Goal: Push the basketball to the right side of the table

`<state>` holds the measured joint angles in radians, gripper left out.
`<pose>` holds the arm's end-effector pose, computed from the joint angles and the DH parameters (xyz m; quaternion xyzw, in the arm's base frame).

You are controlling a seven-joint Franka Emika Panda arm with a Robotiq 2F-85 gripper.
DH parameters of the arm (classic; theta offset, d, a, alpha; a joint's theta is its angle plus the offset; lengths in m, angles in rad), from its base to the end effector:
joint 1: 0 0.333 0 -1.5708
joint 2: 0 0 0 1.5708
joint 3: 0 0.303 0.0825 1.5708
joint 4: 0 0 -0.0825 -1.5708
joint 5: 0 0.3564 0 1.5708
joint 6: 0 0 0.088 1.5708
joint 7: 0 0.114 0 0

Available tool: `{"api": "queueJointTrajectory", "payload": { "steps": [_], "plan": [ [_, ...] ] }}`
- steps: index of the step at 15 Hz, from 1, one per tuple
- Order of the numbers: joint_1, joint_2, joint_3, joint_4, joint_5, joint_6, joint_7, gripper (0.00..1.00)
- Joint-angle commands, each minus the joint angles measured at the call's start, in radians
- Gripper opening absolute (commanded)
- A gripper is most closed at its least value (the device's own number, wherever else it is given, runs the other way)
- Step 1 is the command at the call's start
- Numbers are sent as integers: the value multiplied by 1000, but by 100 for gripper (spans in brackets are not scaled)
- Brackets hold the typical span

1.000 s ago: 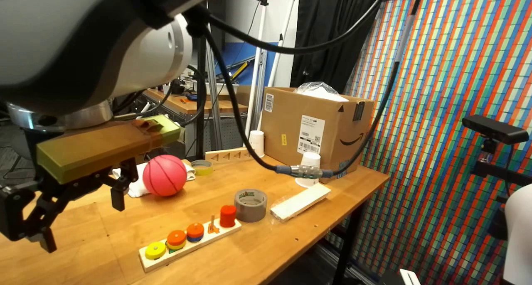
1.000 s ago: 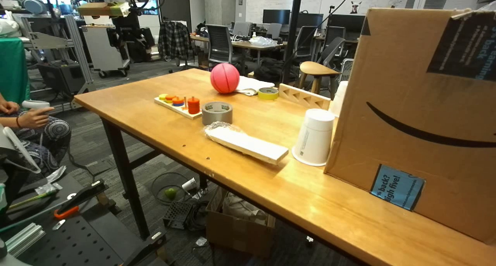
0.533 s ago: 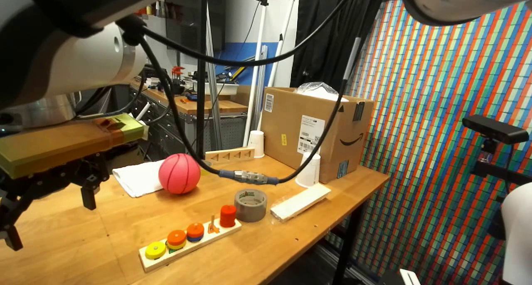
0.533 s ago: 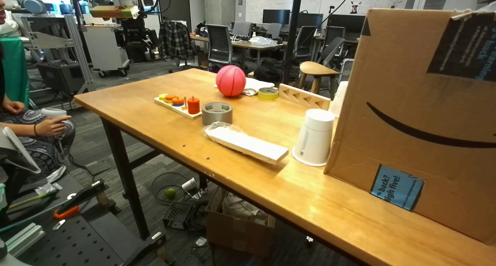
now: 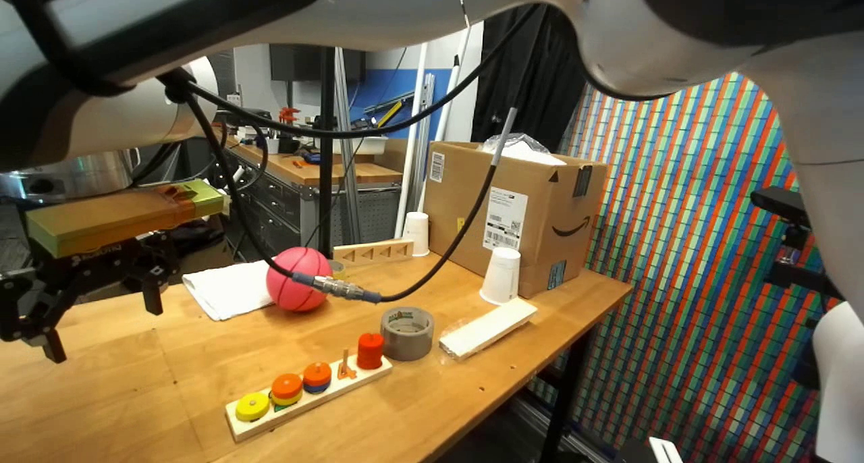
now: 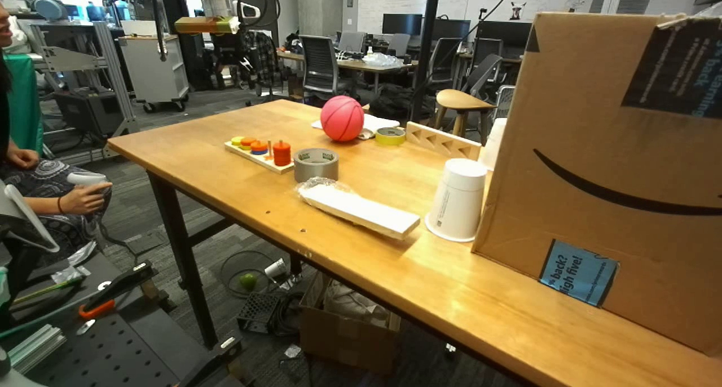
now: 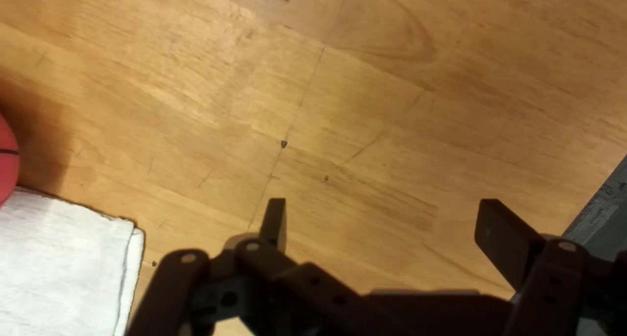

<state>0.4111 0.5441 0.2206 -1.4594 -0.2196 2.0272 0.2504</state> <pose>0.5684 0.3674 0.3700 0.9747 0.2187 0.0356 0.0307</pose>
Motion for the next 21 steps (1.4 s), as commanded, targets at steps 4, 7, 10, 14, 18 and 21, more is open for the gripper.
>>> {"api": "queueJointTrajectory", "payload": {
  "steps": [4, 7, 10, 14, 18, 21],
  "plan": [
    [8, 152, -66, 260, 4, -73, -70, 100],
    [0, 198, -84, 321, 15, -92, -75, 100],
    [-14, 232, -104, 355, 21, -110, -70, 100],
    [-43, 254, -129, 367, 30, -128, -62, 100],
    [-108, 224, -136, 301, 32, -117, -41, 100],
    [-176, 164, -166, 204, 27, -102, -5, 100]
  ]
}}
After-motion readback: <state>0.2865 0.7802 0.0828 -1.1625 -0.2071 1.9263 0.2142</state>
